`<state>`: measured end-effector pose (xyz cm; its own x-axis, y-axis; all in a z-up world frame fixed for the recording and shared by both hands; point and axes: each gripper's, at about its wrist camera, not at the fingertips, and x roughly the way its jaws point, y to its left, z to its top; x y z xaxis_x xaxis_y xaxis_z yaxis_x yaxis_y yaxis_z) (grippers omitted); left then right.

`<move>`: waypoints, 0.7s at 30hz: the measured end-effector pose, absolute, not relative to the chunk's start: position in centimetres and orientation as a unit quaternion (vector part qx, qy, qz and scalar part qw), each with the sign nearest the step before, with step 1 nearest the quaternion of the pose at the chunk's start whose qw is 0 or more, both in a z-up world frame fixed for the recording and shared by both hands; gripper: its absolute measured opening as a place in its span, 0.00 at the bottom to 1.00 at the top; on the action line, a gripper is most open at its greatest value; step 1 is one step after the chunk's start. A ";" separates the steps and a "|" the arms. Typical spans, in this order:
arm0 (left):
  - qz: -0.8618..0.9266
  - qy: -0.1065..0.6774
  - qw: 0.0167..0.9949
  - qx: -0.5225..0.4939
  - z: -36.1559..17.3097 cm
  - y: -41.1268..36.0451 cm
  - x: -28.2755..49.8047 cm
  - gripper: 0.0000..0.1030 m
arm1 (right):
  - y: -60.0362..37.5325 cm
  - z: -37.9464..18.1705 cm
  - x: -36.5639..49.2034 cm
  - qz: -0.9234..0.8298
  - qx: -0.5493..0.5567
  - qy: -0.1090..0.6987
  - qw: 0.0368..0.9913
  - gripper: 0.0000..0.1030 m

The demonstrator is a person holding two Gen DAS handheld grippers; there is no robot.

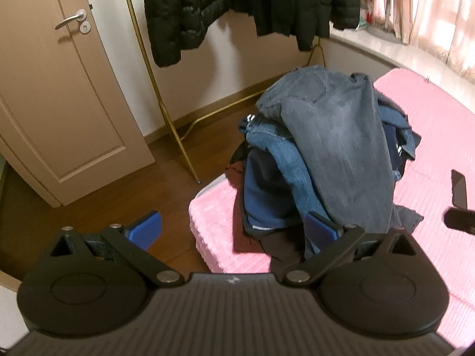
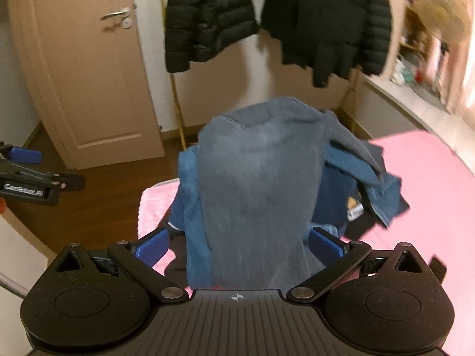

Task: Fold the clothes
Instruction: 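Move both tools toward the pile of jeans on the pink bed, then grasp the grey jeans with the right gripper and lift them off the pile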

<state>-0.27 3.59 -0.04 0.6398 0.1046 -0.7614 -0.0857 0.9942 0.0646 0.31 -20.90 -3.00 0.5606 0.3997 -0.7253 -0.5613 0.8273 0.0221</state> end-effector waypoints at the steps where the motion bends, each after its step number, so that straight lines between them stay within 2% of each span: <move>1: 0.050 0.419 0.907 0.005 0.0 4.0 0.0 0.98 | -20.3 -3.0 0.7 0.278 -0.111 0.376 0.877 0.99; 6: 0.040 0.409 0.911 -0.024 -0.2 6.4 2.3 0.99 | -16.4 -3.9 3.9 0.284 -0.149 0.357 0.877 0.99; 16: -0.007 0.438 0.898 -0.036 -4.6 12.6 16.1 0.99 | -4.1 -10.4 15.4 0.275 -0.226 0.371 0.858 0.98; 19: -0.015 0.441 0.897 -0.039 -5.7 14.1 18.2 0.99 | -0.6 -13.5 19.0 0.269 -0.268 0.384 0.842 0.80; 21: -0.025 0.440 0.897 -0.041 -6.3 15.0 19.2 0.99 | 0.8 -15.6 20.7 0.256 -0.298 0.395 0.831 0.78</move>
<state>19.20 14.97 -6.31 0.6108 -0.0814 -0.7876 0.0098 0.9954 -0.0953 20.69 0.75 -15.65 0.5569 0.1909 -0.8084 -0.6609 0.6914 -0.2920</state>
